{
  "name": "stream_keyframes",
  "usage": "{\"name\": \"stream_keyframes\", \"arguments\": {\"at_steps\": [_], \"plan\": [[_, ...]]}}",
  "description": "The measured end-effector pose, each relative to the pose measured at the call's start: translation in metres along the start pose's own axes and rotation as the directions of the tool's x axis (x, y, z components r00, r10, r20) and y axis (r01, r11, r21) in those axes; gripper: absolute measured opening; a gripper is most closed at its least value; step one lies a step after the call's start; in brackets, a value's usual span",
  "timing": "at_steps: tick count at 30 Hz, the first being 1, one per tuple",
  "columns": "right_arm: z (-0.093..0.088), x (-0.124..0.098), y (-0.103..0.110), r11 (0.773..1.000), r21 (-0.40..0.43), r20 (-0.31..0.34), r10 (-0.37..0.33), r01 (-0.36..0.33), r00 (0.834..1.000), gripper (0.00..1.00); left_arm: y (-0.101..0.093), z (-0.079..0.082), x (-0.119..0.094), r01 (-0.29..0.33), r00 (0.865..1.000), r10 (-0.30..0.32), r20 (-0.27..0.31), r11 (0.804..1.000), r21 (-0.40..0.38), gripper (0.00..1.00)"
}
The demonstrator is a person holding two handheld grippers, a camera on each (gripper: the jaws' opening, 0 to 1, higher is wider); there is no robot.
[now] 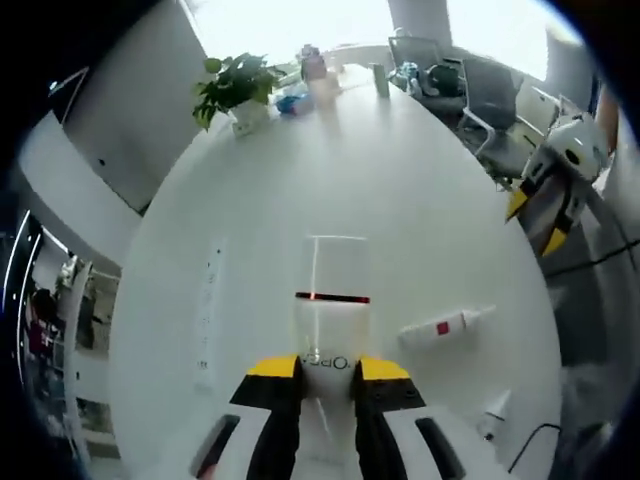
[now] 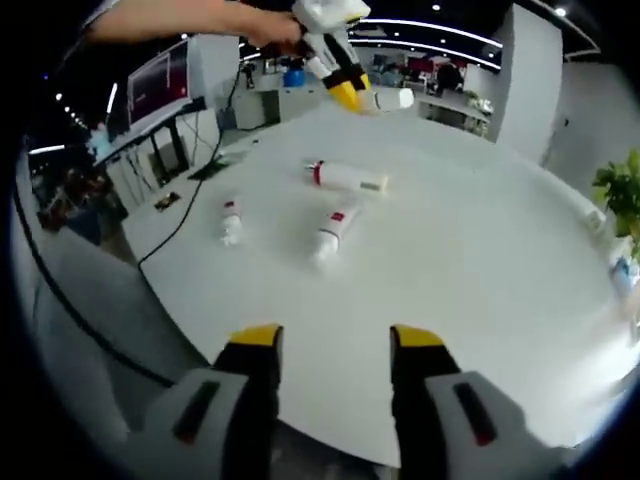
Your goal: Arrange the skincare products in the storage area until every visible bottle or jar stands upright without overlapping.
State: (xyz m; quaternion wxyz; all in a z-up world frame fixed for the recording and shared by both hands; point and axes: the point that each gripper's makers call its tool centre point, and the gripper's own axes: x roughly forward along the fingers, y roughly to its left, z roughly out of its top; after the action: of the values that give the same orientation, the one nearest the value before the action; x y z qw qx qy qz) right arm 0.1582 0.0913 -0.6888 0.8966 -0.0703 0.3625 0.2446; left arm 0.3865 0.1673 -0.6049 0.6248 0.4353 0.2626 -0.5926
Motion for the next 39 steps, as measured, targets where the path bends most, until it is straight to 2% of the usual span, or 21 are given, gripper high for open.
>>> {"name": "stream_keyframes", "arguments": {"at_steps": [5,6,7,8,9,10,13,14,16,17,18,19,20,23,26,30,32,33,34,36,39], "plan": [[0.008,0.002,0.007,0.992,0.1,0.05,0.077,-0.081,0.996,0.52,-0.043,0.008,-0.013,-0.019,1.0,0.019,0.01,1.0,0.004,0.19],[0.013,0.0,0.01,0.984,0.13,0.068,0.111,-0.119,0.992,0.53,-0.047,0.009,-0.014,-0.021,1.0,0.021,0.012,1.0,0.003,0.19],[0.016,-0.002,0.012,0.977,0.15,0.082,0.14,-0.151,0.987,0.54,-0.068,0.01,-0.017,-0.012,1.0,0.012,0.02,1.0,-0.006,0.19],[0.022,-0.006,0.017,0.957,0.217,0.096,0.174,-0.191,0.98,0.54,-0.076,0.011,-0.017,-0.013,1.0,0.013,0.026,1.0,-0.005,0.19],[0.028,-0.008,0.017,0.953,0.227,0.116,0.179,-0.201,0.977,0.54,-0.084,0.012,-0.017,-0.011,1.0,0.011,0.028,1.0,-0.002,0.19],[0.04,-0.012,0.025,0.93,0.254,0.161,0.232,-0.267,0.959,0.54,-0.093,0.012,-0.017,-0.007,1.0,0.007,0.026,1.0,-0.002,0.19],[0.06,-0.021,0.05,0.834,0.353,0.212,0.37,-0.424,0.905,0.59,-0.115,0.015,-0.019,-0.013,0.999,0.013,0.036,1.0,-0.005,0.19],[0.072,-0.024,0.057,0.796,0.373,0.251,0.408,-0.477,0.878,0.62,-0.123,0.017,-0.019,-0.01,0.999,0.01,0.049,1.0,-0.012,0.19],[0.089,-0.028,0.059,0.739,0.421,0.322,0.42,-0.526,0.848,0.66,-0.132,0.021,-0.021,-0.013,0.998,0.014,0.064,1.0,-0.025,0.19],[0.1,-0.03,0.056,0.679,0.479,0.377,0.413,-0.556,0.829,0.67,-0.139,0.023,-0.023,-0.013,0.997,0.015,0.07,1.0,-0.025,0.19],[0.104,-0.031,0.054,0.652,0.499,0.399,0.412,-0.571,0.819,0.67,-0.146,0.025,-0.025,-0.017,0.997,0.019,0.077,1.0,-0.019,0.19],[0.116,-0.034,0.046,0.549,0.575,0.462,0.394,-0.607,0.794,0.67,-0.151,0.025,-0.026,-0.016,0.997,0.016,0.077,1.0,-0.003,0.19],[0.121,-0.036,0.044,0.51,0.587,0.49,0.395,-0.629,0.777,0.66,-0.155,0.026,-0.028,-0.014,0.997,0.013,0.075,1.0,0.012,0.19],[0.124,-0.038,0.045,0.488,0.59,0.483,0.426,-0.643,0.765,0.59,-0.167,0.028,-0.032,-0.021,0.997,0.018,0.073,0.999,0.038,0.19],[0.123,-0.035,0.051,0.471,0.608,0.45,0.459,-0.639,0.766,0.53,-0.183,0.036,-0.038,-0.009,0.997,0.002,0.075,0.996,0.092,0.19],[0.119,-0.032,0.063,0.48,0.608,0.406,0.496,-0.633,0.767,0.43,-0.202,0.049,-0.041,0.016,0.997,-0.028,0.067,0.985,0.173,0.19],[0.115,-0.03,0.067,0.492,0.605,0.384,0.509,-0.626,0.77,0.31,-0.207,0.054,-0.042,0.023,0.996,-0.038,0.075,0.98,0.198,0.19],[0.109,-0.027,0.065,0.513,0.611,0.361,0.498,-0.603,0.789,0.28,-0.209,0.058,-0.043,0.022,0.996,-0.038,0.078,0.98,0.2,0.19],[0.11,-0.029,0.068,0.492,0.619,0.365,0.509,-0.612,0.779,0.27,-0.209,0.058,-0.041,0.024,0.997,-0.038,0.066,0.979,0.205,0.19],[0.109,-0.03,0.068,0.493,0.624,0.363,0.504,-0.606,0.783,0.26,-0.21,0.055,-0.04,0.017,0.998,-0.03,0.054,0.975,0.222,0.2],[0.107,-0.03,0.068,0.472,0.647,0.359,0.505,-0.599,0.785,0.24,-0.211,0.054,-0.04,0.023,0.998,-0.037,0.06,0.978,0.207,0.21]]}}
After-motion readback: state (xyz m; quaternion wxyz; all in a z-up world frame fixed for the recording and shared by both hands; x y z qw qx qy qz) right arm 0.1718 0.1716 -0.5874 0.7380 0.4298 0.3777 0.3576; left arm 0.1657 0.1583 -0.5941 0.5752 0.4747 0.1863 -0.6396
